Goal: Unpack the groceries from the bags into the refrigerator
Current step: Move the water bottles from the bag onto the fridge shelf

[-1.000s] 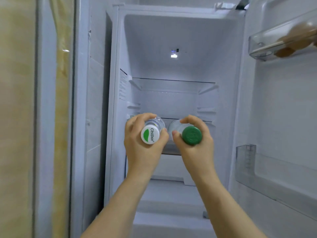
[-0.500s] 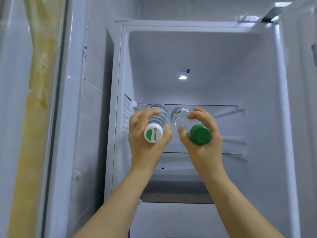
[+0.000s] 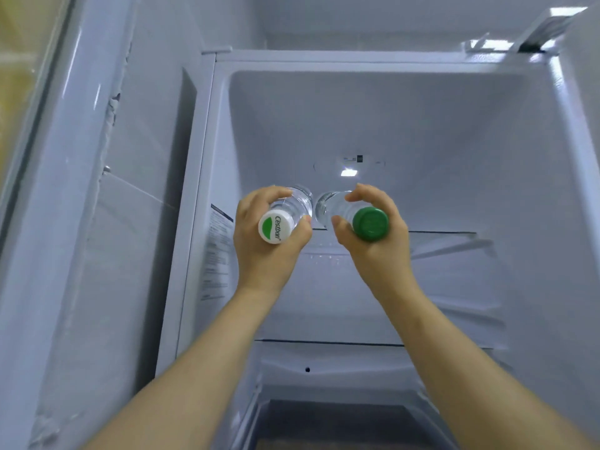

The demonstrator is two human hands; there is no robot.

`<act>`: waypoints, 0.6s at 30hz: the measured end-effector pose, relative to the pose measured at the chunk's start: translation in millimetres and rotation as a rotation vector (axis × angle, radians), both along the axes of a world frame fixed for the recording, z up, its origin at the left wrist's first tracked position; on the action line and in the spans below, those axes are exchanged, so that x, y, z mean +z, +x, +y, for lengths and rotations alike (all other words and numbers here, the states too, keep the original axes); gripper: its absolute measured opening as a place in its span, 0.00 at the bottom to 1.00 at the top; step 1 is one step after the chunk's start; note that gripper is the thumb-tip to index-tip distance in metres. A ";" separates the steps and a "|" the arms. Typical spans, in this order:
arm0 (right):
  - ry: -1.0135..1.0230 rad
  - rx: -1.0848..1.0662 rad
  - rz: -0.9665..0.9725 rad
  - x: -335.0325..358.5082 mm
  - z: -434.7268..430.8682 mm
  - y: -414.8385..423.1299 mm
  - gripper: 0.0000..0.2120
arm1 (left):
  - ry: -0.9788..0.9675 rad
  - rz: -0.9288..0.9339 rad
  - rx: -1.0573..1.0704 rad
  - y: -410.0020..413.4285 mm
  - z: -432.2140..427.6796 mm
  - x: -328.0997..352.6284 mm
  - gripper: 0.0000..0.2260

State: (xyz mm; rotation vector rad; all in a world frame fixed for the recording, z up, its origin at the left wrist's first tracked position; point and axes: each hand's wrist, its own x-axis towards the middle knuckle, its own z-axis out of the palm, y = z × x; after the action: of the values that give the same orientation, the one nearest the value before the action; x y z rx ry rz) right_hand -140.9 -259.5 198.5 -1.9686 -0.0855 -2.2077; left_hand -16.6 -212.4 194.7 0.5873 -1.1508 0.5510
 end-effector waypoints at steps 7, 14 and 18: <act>0.269 0.070 0.117 34.3 -15.4 -5.9 0.12 | 0.130 -0.012 -0.045 11.7 -21.0 18.3 0.13; 0.343 -0.104 0.173 60.4 -36.5 2.9 0.09 | 0.322 0.018 -0.075 22.1 -21.2 56.5 0.17; 0.365 -0.119 0.226 61.6 -49.2 8.4 0.09 | 0.420 -0.020 0.008 30.0 -30.5 61.0 0.18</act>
State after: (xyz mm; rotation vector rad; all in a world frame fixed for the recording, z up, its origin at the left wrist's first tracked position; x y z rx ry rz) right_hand -132.5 -308.7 260.0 -2.0319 0.4433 -1.8801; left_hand 13.4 -242.9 255.7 0.9478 -1.2931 0.3216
